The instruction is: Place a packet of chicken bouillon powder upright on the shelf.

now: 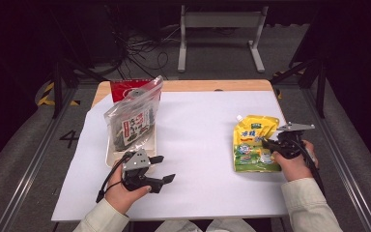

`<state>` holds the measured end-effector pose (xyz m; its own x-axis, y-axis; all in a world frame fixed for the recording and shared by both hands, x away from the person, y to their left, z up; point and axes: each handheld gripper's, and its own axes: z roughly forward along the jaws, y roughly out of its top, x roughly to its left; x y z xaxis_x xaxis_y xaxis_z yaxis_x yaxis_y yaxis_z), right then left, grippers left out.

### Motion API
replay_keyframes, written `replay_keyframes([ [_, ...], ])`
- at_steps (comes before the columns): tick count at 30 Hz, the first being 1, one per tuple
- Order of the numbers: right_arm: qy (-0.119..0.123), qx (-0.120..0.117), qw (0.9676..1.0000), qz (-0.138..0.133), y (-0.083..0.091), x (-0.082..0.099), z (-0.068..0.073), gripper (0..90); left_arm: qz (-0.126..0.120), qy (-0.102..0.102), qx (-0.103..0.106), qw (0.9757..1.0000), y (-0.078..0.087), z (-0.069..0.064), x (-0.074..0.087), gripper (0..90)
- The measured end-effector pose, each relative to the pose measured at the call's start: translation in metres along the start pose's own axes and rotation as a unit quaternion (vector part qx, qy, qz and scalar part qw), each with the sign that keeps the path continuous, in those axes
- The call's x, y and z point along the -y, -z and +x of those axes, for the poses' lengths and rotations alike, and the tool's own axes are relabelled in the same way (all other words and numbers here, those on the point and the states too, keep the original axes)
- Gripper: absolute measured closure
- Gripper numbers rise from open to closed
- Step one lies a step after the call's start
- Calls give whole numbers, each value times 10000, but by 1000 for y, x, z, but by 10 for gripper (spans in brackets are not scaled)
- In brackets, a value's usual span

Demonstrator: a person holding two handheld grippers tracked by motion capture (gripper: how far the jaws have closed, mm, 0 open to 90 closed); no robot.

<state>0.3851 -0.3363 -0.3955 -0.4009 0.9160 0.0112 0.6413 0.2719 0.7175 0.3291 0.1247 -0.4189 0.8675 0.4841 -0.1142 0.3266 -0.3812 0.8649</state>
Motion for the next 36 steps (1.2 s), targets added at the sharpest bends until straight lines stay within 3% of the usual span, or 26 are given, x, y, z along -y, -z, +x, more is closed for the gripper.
replay_keyframes([
  [10,501,1,9971,-571,27,-11,13,826,28,162,-51,9999,0,1,-3,244],
  [21,840,-303,9925,-830,39,-19,35,826,88,310,2,9995,-11,0,-11,229],
  [27,1107,-512,9883,-913,43,-24,51,825,150,319,-103,9993,-17,-2,-15,253],
  [36,1413,-804,9814,-1017,46,-28,74,834,-35,511,130,9986,-22,-5,-20,260],
])
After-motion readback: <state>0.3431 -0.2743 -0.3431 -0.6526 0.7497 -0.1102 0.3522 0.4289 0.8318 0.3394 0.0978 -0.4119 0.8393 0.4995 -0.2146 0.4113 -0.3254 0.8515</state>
